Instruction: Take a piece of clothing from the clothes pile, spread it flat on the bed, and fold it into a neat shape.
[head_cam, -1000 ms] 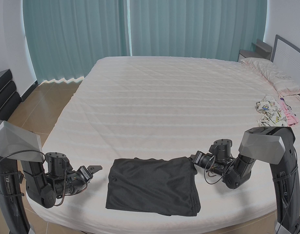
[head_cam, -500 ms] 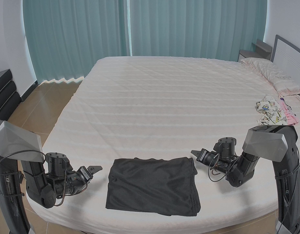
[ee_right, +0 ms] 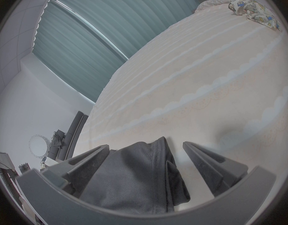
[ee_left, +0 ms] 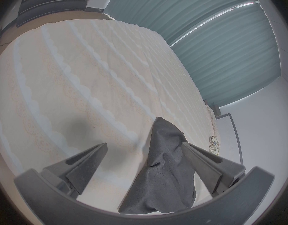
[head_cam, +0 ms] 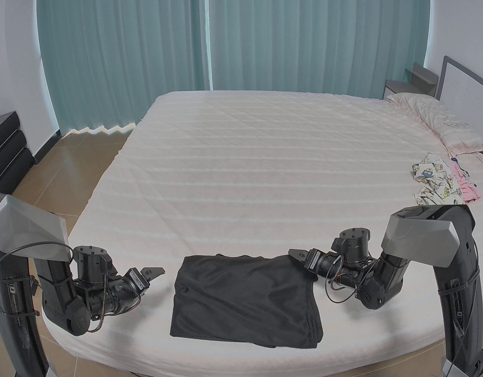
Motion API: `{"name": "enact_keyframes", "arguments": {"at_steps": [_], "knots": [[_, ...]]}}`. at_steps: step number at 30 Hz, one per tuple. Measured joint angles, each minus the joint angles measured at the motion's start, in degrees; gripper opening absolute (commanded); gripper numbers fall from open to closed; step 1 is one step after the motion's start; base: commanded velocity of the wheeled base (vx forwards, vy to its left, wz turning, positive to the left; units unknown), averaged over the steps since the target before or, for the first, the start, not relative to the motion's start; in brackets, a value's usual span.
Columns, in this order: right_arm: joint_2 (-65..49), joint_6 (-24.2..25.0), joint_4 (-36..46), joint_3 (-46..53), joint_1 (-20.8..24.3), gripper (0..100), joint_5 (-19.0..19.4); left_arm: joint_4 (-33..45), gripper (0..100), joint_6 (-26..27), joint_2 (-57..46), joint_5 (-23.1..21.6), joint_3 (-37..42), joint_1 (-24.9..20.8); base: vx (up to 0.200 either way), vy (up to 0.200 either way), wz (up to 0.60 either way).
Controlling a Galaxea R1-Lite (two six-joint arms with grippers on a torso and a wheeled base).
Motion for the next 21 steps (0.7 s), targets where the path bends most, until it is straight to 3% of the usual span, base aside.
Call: {"name": "enact_keyframes", "arguments": {"at_steps": [15,21], "knots": [[2.15,0.16,-0.2,-3.06,-1.76,0,-2.63,0.0,100,0.0,0.0,0.02,0.02,0.0,0.0,0.0,0.0],[1.93,2.55,-0.38,-2.54,-2.04,0,-2.41,0.0,100,0.0,0.0,0.02,0.05,0.0,0.0,0.0,0.0]]}}
